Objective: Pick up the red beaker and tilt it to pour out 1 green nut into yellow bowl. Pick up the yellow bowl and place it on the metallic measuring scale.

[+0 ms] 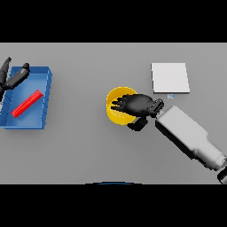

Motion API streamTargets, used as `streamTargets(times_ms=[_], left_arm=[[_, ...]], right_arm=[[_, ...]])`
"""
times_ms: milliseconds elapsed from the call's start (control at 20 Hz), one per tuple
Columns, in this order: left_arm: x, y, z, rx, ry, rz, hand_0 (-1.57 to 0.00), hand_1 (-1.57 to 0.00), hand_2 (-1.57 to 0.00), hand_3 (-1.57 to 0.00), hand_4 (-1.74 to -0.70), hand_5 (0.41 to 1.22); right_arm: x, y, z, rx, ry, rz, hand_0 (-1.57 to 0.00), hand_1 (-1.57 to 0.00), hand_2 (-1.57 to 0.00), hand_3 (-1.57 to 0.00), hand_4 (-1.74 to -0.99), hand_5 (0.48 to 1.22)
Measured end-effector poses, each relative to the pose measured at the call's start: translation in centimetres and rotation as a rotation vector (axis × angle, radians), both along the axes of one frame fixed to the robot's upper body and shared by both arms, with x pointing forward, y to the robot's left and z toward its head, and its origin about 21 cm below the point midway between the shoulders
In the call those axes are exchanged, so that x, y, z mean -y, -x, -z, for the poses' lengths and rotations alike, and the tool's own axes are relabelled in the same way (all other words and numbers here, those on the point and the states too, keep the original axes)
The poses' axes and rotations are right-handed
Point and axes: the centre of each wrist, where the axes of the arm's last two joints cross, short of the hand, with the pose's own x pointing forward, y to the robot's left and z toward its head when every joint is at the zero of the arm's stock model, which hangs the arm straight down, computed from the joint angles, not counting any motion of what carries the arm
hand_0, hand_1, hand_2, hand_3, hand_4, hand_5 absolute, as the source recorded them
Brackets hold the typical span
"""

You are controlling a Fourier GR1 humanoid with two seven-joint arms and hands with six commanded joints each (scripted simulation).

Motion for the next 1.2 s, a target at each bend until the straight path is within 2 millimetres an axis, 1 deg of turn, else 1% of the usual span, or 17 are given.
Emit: streamTargets(times_ms=[100, 150, 200, 250, 300, 350, 450, 500, 550, 650, 750, 900, 950, 1000, 1050, 1150, 1200], left_arm=[[-0.4, 0.1, -0.1, 0.006, -0.003, -0.007, 0.0, 0.0, 0.0, 0.0, -0.71, 0.686], [-0.6, 0.3, 0.0, -0.002, -0.006, -0.009, 0.0, 0.0, 0.0, 0.0, -0.71, 0.689], [-0.6, 0.3, 0.1, -0.002, -0.008, -0.01, 0.0, 0.0, 0.0, 0.0, -0.71, 0.691], [-1.0, 0.2, -0.2, 0.008, -0.006, -0.007, 0.0, 0.0, 0.0, 0.0, -0.72, 0.692], [-0.7, 0.4, 0.0, 0.003, -0.001, -0.006, 0.0, 0.0, 0.0, 0.0, -0.72, 0.692], [-0.8, 0.2, -0.2, -0.003, -0.002, -0.01, 0.0, 0.0, 0.0, 0.0, -0.72, 0.692], [-0.5, 0.2, -0.5, 0.006, -0.006, -0.007, 0.0, 0.0, 0.0, 0.0, -0.72, 0.696], [-0.4, 0.2, -0.3, 0.012, -0.002, 0.0, 0.0, 0.0, 0.0, 0.0, -0.72, 0.696], [-0.6, 0.2, -0.4, 0.01, 0.0, -0.005, 0.0, 0.0, 0.0, 0.0, -0.73, 0.699], [-1.0, 0.2, -0.7, 0.013, -0.003, -0.008, 0.0, 0.0, 0.0, 0.0, -0.72, 0.694], [-0.7, -0.1, -0.5, -0.001, -0.011, 0.005, 0.0, 0.0, 0.0, 0.0, -0.72, 0.697], [-0.5, -0.1, -0.6, 0.003, -0.01, 0.008, 0.0, 0.0, 0.0, 0.0, -0.72, 0.693], [-0.7, 0.1, -0.6, 0.003, -0.009, 0.009, 0.0, 0.0, 0.0, 0.0, -0.72, 0.694], [-0.8, 0.1, -0.3, -0.007, -0.007, 0.002, 0.0, 0.0, 0.0, 0.0, -0.72, 0.695], [-0.7, 0.0, 0.0, -0.011, -0.004, 0.004, 0.0, 0.0, 0.0, 0.0, -0.72, 0.696], [-0.9, 0.1, -0.3, -0.005, -0.014, -0.003, 0.0, 0.0, 0.0, 0.0, -0.72, 0.694], [-1.1, 0.3, -0.3, -0.005, -0.008, -0.002, 0.0, 0.0, 0.0, 0.0, -0.72, 0.693]], right_arm=[[-0.2, -0.3, 0.1, -0.02, -0.001, 0.036, 0.0, -0.02, -0.02, -0.04, -1.336, 0.81], [-0.1, -0.2, 0.5, -0.036, 0.0, 0.044, -0.11, -0.1, -0.09, -0.1, -1.36, 0.842], [-0.6, -0.1, 0.2, -0.031, -0.003, 0.039, -0.29, -0.24, -0.18, -0.17, -1.387, 0.873], [0.1, -0.1, 0.4, -0.039, 0.008, 0.034, -0.54, -0.47, -0.31, -0.26, -1.42, 0.943], [-0.1, 0.0, 0.2, -0.033, 0.009, 0.023, -0.75, -0.69, -0.48, -0.35, -1.454, 0.999], [0.1, -0.1, 0.3, -0.029, 0.02, 0.019, -0.91, -0.87, -0.69, -0.46, -1.512, 1.043], [0.2, -0.2, 0.0, -0.042, 0.007, 0.003, -1.15, -1.12, -1.01, -0.72, -1.586, 1.107], [-0.1, -0.3, 0.1, -0.034, -0.001, 0.008, -1.23, -1.21, -1.12, -0.83, -1.614, 1.13], [0.0, -0.2, 0.2, -0.033, -0.009, 0.008, -1.3, -1.28, -1.16, -0.94, -1.64, 1.148], [-0.2, -0.2, 0.1, -0.02, -0.004, 0.001, -1.4, -1.39, -1.22, -1.12, -1.676, 1.174], [0.0, -0.1, 0.1, -0.014, -0.015, -0.011, -1.46, -1.45, -1.26, -1.22, -1.699, 1.191], [0.0, -0.3, 0.0, -0.014, -0.04, -0.001, -1.51, -1.51, -1.31, -1.29, -1.72, 1.206], [0.3, -0.3, 0.0, -0.022, -0.045, -0.002, -1.53, -1.52, -1.32, -1.31, -1.724, 1.209], [0.4, -0.6, -0.7, -0.02, -0.05, 0.0, -1.53, -1.53, -1.33, -1.32, -1.727, 1.211], [0.4, -0.6, -0.7, -0.018, -0.06, 0.015, -1.54, -1.54, -1.33, -1.34, -1.73, 1.213], [1.0, -0.4, -1.4, -0.022, -0.074, 0.025, -1.55, -1.55, -1.34, -1.32, -1.734, 1.216], [1.3, -0.5, -2.4, -0.016, -0.08, 0.034, -1.56, -1.56, -1.39, -1.28, -1.735, 1.217]])
